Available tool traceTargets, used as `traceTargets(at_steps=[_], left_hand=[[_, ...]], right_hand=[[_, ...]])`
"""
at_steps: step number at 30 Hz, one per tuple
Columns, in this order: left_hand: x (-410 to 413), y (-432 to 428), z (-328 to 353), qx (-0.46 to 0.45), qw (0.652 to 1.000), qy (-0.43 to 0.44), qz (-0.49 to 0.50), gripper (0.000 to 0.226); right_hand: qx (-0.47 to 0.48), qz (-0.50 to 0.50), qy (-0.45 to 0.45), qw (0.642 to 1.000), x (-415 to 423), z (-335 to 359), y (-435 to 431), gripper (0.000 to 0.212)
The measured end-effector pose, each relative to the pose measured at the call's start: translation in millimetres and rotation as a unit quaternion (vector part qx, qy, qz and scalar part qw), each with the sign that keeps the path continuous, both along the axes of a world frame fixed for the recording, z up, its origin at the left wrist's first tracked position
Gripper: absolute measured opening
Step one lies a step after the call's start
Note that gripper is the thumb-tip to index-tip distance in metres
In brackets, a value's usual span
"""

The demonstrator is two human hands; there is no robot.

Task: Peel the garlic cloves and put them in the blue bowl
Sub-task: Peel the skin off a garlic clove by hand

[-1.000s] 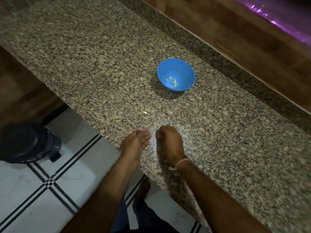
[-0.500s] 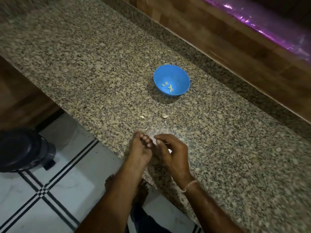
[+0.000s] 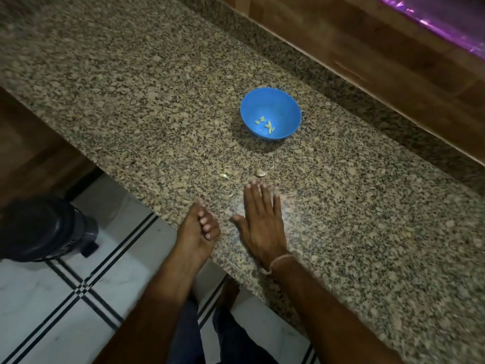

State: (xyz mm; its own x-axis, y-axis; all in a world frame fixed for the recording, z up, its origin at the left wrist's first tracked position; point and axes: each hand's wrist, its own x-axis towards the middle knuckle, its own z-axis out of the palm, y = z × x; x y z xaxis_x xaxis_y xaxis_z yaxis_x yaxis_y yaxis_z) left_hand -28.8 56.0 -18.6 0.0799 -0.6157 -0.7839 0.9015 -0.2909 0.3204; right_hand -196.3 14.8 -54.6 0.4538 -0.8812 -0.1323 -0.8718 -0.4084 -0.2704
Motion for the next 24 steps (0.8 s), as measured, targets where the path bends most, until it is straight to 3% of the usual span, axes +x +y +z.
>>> traceTargets(at_steps=[3, 5, 9, 12, 17, 24], left_hand=[[1.3, 2.5, -0.2, -0.003, 1.0, 0.003, 0.0, 0.049], [3.9, 4.1, -1.8, -0.005, 1.0, 0.007, -0.001, 0.048], [6.1, 5.5, -2.7, -0.004, 1.0, 0.011, -0.002, 0.049], [5.2, 5.0, -1.9, -0.005, 1.0, 0.014, 0.002, 0.049], [11.2, 7.8, -5.2, -0.01, 0.999, 0.034, 0.024, 0.049], [15.0, 11.2, -2.1, -0.014, 0.999, 0.039, 0.031, 0.051]], right_hand=[[0.01, 0.046, -0.054, 0.997, 2.6, 4.6, 5.1, 0.069], [0.017, 0.008, -0.084, 0.996, -3.5, 6.5, 0.8, 0.068], [0.014, 0.023, -0.024, 0.999, -4.4, 1.2, 1.8, 0.071], [0.026, 0.085, -0.051, 0.995, 4.3, 6.0, 11.9, 0.07], [0.022, -0.057, -0.002, 0.998, -23.5, 12.7, 48.8, 0.081], [0.027, -0.052, 0.02, 0.998, 32.5, 8.5, 22.1, 0.086]])
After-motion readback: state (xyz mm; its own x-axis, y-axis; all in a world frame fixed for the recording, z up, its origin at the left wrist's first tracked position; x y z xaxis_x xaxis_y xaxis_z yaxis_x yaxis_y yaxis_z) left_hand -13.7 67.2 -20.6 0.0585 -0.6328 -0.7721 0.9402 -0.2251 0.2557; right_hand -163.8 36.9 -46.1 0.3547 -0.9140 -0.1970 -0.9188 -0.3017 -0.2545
